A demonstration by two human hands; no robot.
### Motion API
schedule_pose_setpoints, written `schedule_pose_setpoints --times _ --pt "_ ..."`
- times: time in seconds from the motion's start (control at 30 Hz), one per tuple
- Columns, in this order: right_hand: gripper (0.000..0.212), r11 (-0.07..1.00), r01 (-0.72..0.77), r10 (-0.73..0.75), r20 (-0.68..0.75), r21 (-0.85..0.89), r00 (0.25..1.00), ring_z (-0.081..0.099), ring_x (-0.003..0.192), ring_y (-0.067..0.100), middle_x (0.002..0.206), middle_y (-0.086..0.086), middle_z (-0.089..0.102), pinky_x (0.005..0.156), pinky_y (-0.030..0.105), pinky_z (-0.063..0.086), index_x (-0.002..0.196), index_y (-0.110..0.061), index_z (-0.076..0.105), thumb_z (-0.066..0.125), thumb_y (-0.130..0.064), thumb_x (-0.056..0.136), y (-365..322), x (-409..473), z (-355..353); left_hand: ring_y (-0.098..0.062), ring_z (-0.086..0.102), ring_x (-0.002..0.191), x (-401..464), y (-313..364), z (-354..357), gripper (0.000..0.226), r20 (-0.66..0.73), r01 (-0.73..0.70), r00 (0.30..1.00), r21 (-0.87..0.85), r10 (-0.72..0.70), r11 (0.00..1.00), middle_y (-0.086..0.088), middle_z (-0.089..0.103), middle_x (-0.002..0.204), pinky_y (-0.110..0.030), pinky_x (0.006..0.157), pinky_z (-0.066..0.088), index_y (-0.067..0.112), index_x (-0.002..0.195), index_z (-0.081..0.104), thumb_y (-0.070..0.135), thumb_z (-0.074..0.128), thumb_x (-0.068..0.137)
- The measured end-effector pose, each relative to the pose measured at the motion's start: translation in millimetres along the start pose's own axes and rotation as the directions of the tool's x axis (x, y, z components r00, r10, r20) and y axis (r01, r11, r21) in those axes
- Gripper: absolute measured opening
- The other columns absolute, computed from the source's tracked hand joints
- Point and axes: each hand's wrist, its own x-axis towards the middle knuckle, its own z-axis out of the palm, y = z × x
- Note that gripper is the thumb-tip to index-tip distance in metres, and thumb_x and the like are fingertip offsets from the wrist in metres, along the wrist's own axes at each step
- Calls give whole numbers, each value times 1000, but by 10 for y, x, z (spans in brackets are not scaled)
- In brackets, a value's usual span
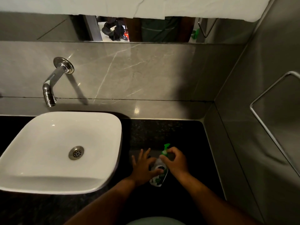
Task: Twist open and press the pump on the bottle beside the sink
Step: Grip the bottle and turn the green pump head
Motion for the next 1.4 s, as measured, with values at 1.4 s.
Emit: schedule_pose_setpoints --times 1.4 --pt "84 930 -59 36 71 363 997 55 100 5 118 -1 56 84 19 48 144 -18 28 77 -10 75 78 52 206 -14 1 145 -129 69 41 63 -93 19 995 -71 -25 997 11 18 157 -59 109 -15 44 129 44 71 54 74"
